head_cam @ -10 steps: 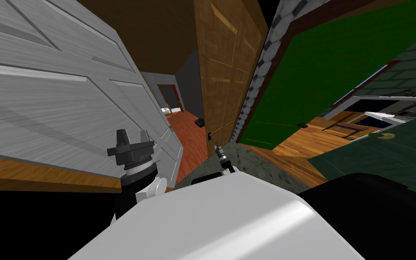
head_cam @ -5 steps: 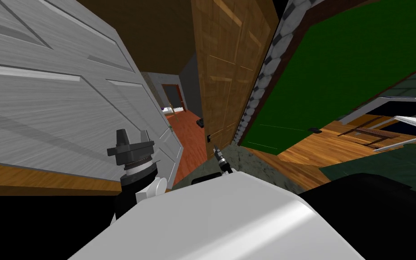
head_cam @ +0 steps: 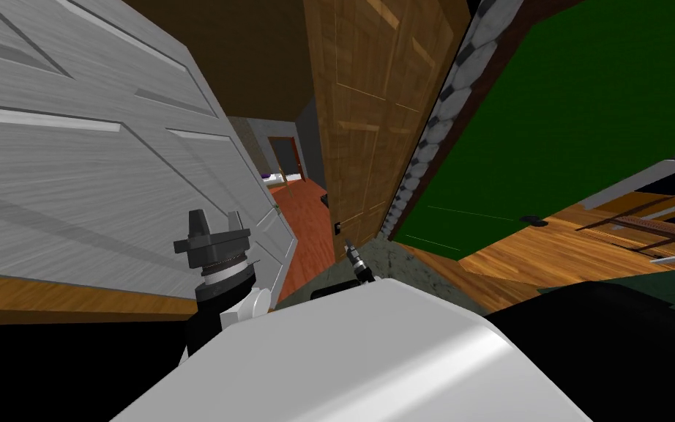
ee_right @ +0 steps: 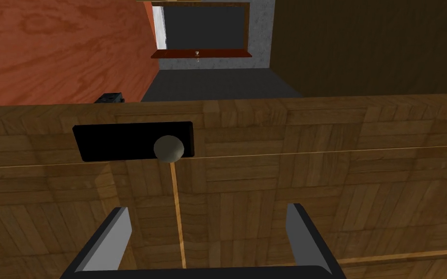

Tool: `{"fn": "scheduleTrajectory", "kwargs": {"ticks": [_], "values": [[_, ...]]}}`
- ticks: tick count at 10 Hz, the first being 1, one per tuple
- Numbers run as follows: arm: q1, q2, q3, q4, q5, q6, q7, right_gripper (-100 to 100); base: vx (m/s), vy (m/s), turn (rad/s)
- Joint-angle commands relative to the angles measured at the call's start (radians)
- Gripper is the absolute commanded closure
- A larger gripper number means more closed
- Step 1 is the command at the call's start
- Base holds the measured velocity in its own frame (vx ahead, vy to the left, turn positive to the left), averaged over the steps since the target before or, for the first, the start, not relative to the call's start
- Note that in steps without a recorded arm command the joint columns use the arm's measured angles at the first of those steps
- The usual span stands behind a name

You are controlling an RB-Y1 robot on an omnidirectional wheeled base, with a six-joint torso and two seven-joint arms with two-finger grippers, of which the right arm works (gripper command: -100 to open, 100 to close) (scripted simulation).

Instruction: Push the door open

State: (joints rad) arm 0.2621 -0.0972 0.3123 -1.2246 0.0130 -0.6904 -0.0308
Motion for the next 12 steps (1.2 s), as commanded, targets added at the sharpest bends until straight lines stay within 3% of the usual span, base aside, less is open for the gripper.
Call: {"fn": "scheduleTrajectory", "kwargs": {"ticks": [1, 6, 7, 12], "values": [[-0.007, 0.002, 0.007, 0.034, 0.002, -0.013, 0.0, -100, 0.075, -0.086, 0.058], [-0.032, 0.008, 0.037, 0.159, 0.011, -0.052, -0.004, -100, 0.115, -0.139, 0.105], [-0.025, 0.005, 0.035, 0.144, 0.011, -0.051, -0.004, -100, 0.054, -0.075, 0.025], [-0.057, 0.016, 0.017, 0.183, 0.006, -0.052, -0.002, -100, 0.161, 0.051, 0.028]]}}
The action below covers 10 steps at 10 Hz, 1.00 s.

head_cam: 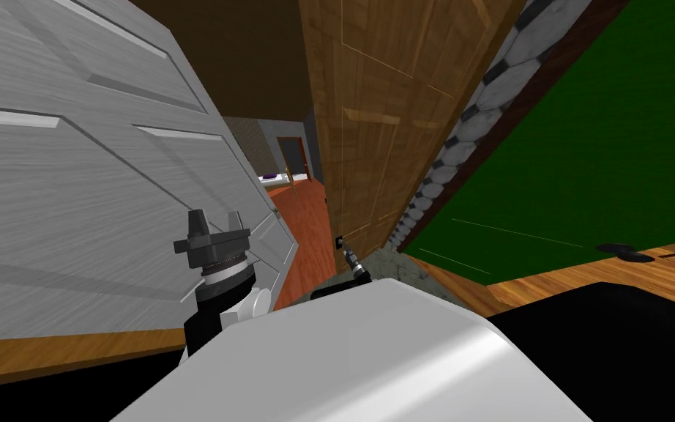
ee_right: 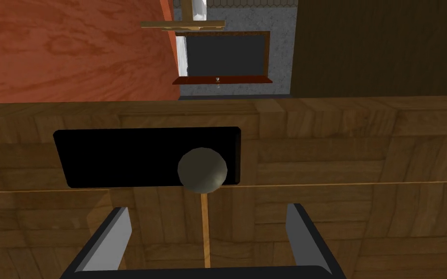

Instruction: Push the door open

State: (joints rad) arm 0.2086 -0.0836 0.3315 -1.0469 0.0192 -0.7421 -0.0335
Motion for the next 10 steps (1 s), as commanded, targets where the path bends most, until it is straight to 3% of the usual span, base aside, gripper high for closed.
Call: {"fn": "scheduleTrajectory", "kwargs": {"ticks": [1, 4, 5, 10], "values": [[-0.011, 0.007, -0.006, 0.013, -0.002, 0.0, 0.002, -100, 0.192, 0.039, 0.024], [-0.018, 0.013, -0.01, 0.021, -0.003, 0.001, 0.002, -100, 0.162, 0.043, 0.018], [-0.018, 0.013, -0.01, 0.021, -0.003, 0.001, 0.002, 100, -0.017, -0.005, 0.003], [-0.018, 0.013, -0.01, 0.021, -0.003, 0.001, 0.002, 100, -0.013, -0.005, 0.002]]}}
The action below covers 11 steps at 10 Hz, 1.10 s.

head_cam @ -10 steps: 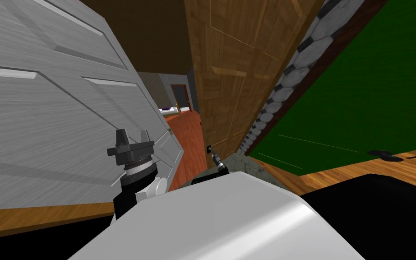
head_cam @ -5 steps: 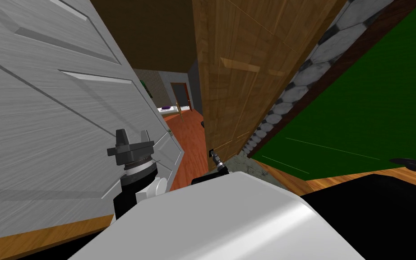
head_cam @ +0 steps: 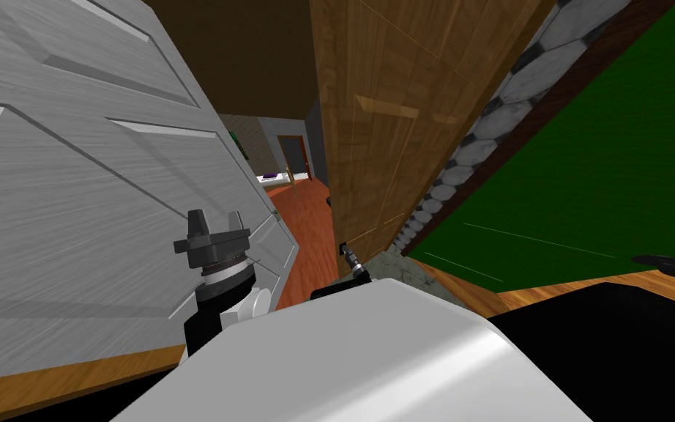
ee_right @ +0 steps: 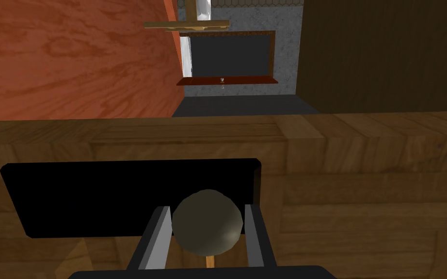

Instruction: Push the door open

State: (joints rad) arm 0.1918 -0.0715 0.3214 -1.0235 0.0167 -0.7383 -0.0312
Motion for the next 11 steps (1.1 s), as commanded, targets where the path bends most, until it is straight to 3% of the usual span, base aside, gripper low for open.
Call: {"fn": "scheduleTrajectory", "kwargs": {"ticks": [1, 4, 11], "values": [[-0.004, -0.001, -0.01, 0.004, -0.003, 0.0, 0.004, 100, 0.1, 0.031, -0.037], [-0.013, -0.003, -0.032, 0.013, -0.01, 0.0, 0.014, 100, 0.173, 0.07, -0.039], [-0.048, 0.008, -0.117, 0.048, -0.035, 0.0, 0.051, 100, 0.168, 0.078, -0.077]]}}
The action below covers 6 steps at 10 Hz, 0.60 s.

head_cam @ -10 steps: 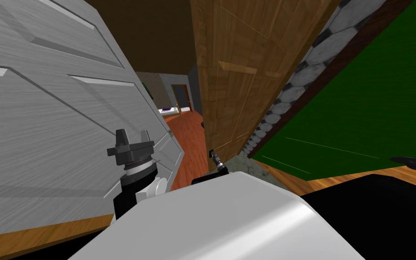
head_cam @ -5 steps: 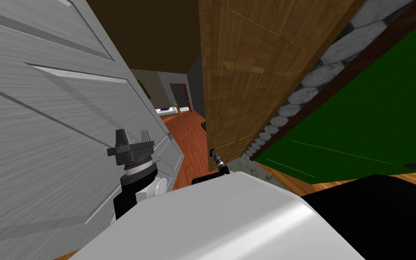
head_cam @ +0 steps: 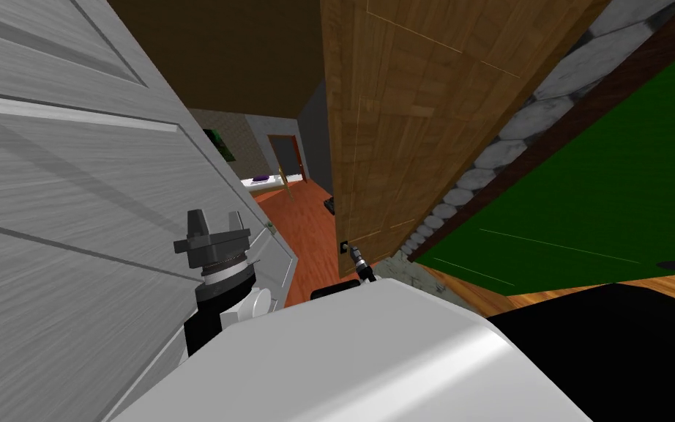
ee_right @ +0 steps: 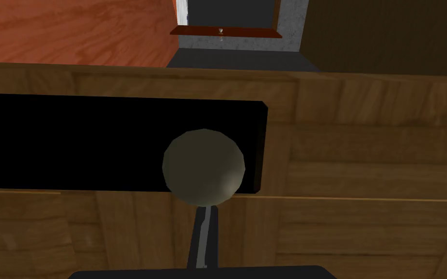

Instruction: Push the door open

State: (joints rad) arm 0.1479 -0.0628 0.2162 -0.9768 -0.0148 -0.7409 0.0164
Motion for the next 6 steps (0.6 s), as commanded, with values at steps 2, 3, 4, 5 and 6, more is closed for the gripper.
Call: {"fn": "scheduleTrajectory", "kwargs": {"ticks": [2, 3, 4, 5, 6], "values": [[0.011, -0.002, 0.004, -0.012, -0.002, 0.002, -0.001, -100, -0.11, 0.035, -0.04], [0.016, -0.001, 0.006, -0.017, -0.002, 0.003, -0.002, -100, -0.182, 0.002, -0.023], [0.021, 0.002, 0.008, -0.022, -0.003, 0.003, -0.003, -100, -0.245, 0.003, -0.034], [0.026, 0.005, 0.011, -0.028, -0.004, 0.004, -0.004, -100, -0.241, 0.026, -0.037], [0.033, 0.011, 0.013, -0.035, -0.005, 0.005, -0.004, -100, -0.228, 0.06, -0.041]]}}
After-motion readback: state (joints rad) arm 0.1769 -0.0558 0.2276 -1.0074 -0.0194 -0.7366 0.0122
